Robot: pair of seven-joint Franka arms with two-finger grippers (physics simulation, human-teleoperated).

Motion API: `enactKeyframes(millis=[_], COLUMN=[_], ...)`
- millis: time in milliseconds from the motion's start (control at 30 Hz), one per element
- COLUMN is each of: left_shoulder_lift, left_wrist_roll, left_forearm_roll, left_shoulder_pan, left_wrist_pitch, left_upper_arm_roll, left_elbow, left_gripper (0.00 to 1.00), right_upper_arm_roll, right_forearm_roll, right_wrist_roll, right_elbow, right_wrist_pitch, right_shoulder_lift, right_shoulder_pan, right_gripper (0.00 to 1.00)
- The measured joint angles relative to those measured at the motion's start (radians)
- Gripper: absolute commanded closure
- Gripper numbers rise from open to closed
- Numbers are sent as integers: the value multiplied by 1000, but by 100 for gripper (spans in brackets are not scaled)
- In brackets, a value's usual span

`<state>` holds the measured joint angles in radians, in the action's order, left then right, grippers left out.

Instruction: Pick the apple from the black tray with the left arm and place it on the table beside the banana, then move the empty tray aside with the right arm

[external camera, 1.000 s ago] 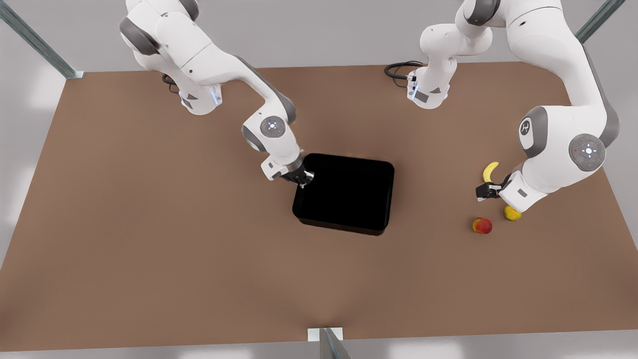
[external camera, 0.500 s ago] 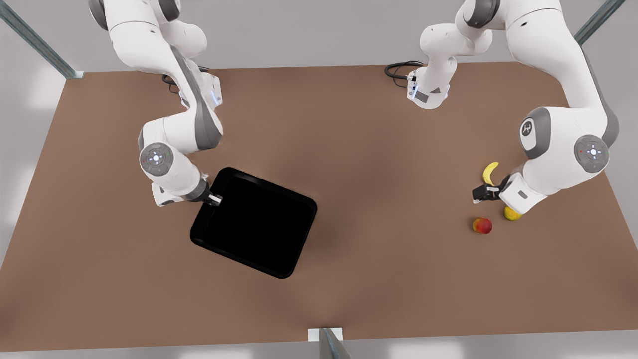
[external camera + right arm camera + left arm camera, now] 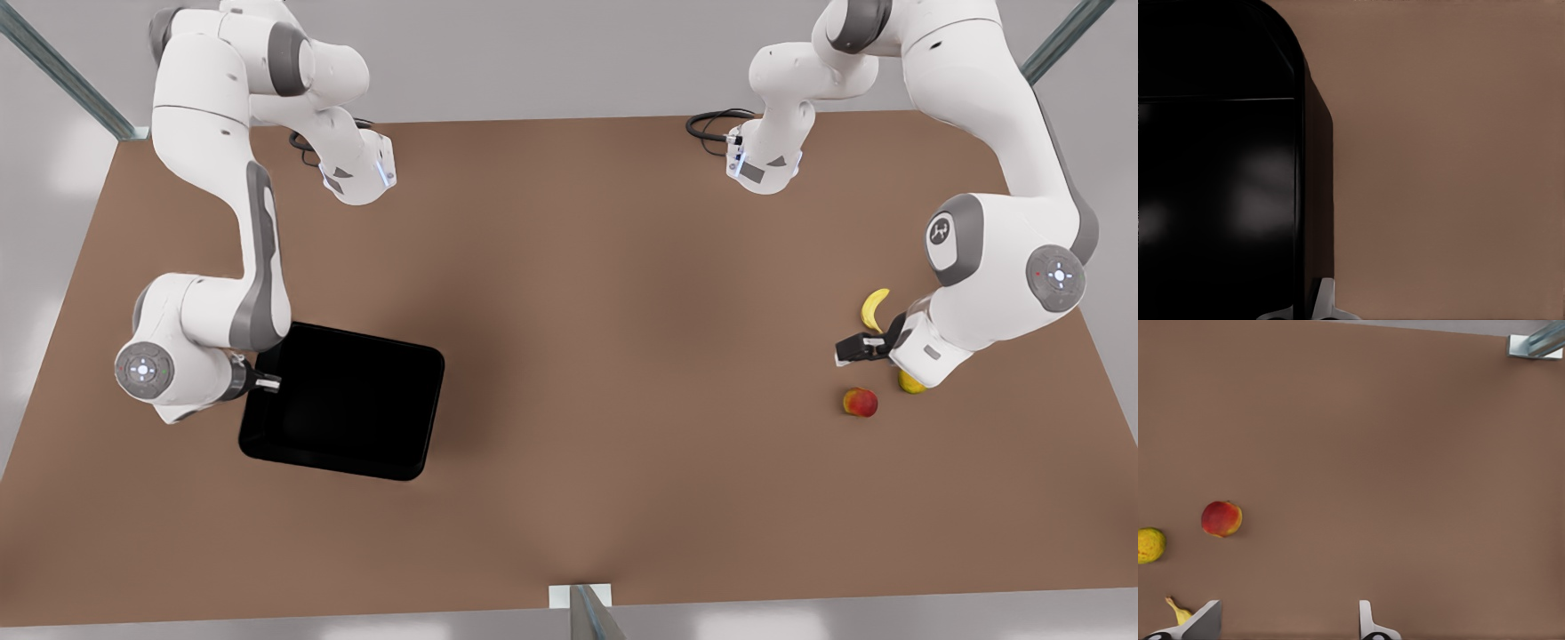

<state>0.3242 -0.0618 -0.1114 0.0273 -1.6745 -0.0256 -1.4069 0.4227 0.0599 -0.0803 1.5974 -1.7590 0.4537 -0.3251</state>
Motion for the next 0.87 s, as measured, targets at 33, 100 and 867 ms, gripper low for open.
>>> enactKeyframes(millis=[33, 100, 867], left_shoulder_lift=[2, 4, 19], left_wrist_roll=[-4, -11, -56], left_forearm_roll=[-2, -8, -12], left_shoulder_pan=[-1, -1, -1], left_wrist_pitch=[0, 2, 17], left_upper_arm_roll=[0, 1, 3], left_elbow=[5, 9, 29], left_gripper=[0, 0, 0], right_upper_arm_roll=[2, 4, -127], right_forearm_roll=[1, 1, 54], right_wrist_roll=[38, 110, 292], right_elbow=[-3, -7, -416], right_wrist_pitch=[-13, -40, 0], right_shoulder_lift=[22, 56, 104], right_shoulder_pan=[9, 25, 84], right_gripper=[90, 90, 0])
